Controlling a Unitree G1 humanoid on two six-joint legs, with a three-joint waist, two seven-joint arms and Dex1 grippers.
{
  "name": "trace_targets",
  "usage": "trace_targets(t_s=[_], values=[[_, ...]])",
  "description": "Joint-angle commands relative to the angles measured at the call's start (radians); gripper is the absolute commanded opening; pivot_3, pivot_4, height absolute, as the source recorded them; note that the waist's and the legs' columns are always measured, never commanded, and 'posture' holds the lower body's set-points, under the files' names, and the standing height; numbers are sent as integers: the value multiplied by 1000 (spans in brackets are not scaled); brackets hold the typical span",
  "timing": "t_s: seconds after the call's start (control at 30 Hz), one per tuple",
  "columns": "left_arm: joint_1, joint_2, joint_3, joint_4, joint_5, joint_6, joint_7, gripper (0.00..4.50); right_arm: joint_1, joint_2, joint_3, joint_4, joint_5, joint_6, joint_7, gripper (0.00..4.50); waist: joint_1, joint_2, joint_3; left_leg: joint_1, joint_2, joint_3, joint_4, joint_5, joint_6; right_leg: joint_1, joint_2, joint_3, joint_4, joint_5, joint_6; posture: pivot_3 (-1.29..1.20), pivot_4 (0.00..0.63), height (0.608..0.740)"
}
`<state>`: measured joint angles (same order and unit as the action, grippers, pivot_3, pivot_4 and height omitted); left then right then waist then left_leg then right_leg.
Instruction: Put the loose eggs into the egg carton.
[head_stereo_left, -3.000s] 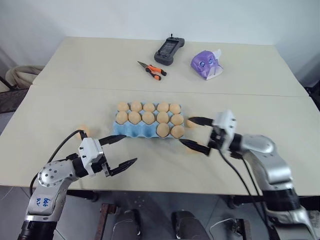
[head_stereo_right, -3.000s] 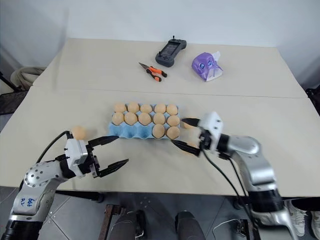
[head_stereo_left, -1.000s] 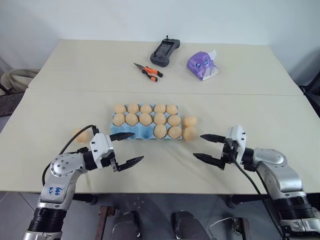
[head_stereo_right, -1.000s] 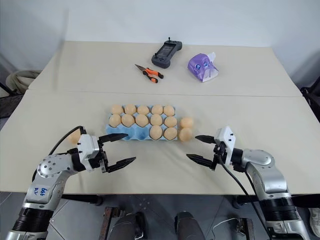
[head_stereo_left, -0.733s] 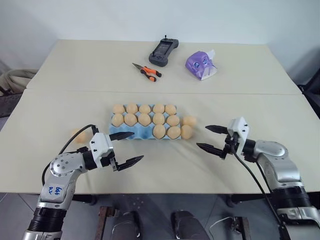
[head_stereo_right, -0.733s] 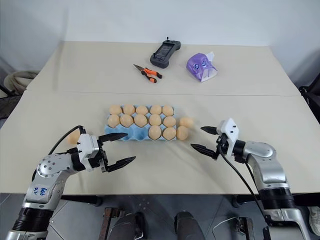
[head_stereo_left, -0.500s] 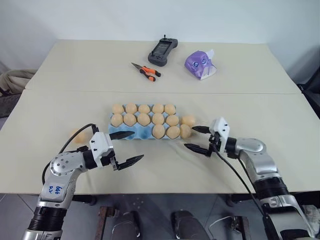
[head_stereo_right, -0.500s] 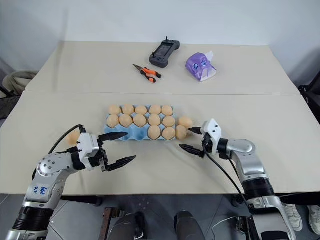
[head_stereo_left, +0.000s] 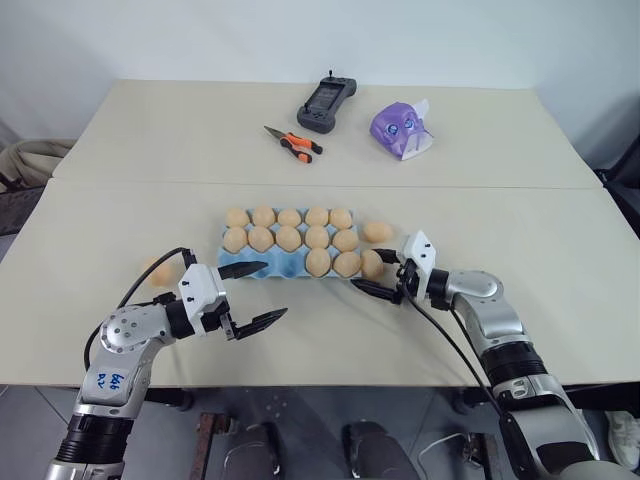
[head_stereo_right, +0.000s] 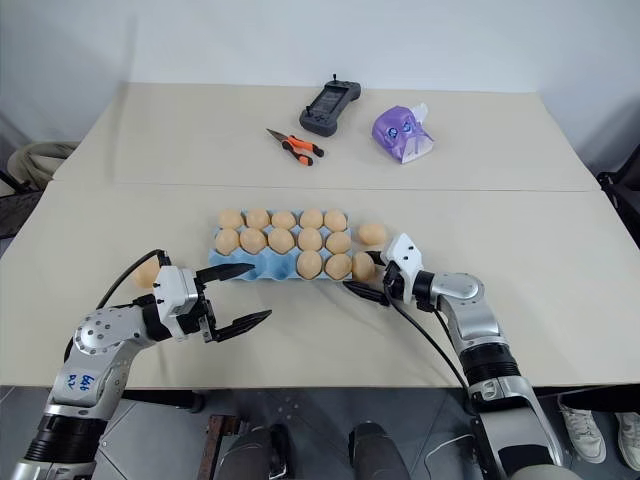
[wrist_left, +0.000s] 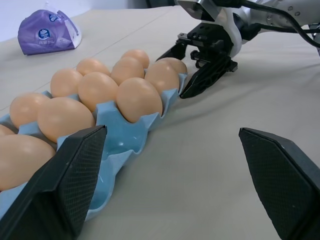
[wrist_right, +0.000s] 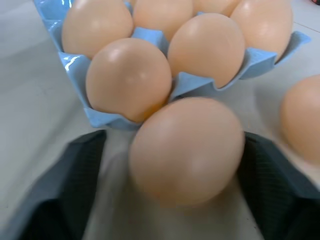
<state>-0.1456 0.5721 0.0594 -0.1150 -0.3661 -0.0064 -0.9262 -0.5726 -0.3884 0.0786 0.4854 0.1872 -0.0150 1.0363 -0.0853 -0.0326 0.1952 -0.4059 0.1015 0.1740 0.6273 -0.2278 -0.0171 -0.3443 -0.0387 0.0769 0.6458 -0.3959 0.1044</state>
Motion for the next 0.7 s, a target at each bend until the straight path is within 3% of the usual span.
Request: trace_targets(t_s=[0.03,0.1,0.13,0.37,0.7], values=[[2,5,10,-40,6,-15,9,4500,4,-12,-19,-27,17,-22,9,2438,0,0,0,0,0,0,0,0,0,0,0,0,0,0,0,0,150,740],[6,4,12,-42,5,-17,13,4500,11,-27,-26,-45,19,-21,14,1827,-1,0,0,0,0,0,0,0,0,0,0,0,0,0,0,0,150,740],[11,5,15,-44,4,-18,14,4500,16,-39,-29,-61,18,-18,16,1726,0,0,0,0,0,0,0,0,0,0,0,0,0,0,0,0,150,740],[58,19,77,-51,-20,-12,32,4500,8,-59,-25,-277,96,111,38,1685,-3,0,0,0,1,0,-1,0,0,-1,-1,1,0,0,0,0,150,740],[112,14,187,-33,-35,-3,99,4500,-159,165,159,-311,-1,217,-98,1685,-11,0,0,-2,2,0,-4,1,-2,-5,-2,0,2,0,-1,0,150,740]])
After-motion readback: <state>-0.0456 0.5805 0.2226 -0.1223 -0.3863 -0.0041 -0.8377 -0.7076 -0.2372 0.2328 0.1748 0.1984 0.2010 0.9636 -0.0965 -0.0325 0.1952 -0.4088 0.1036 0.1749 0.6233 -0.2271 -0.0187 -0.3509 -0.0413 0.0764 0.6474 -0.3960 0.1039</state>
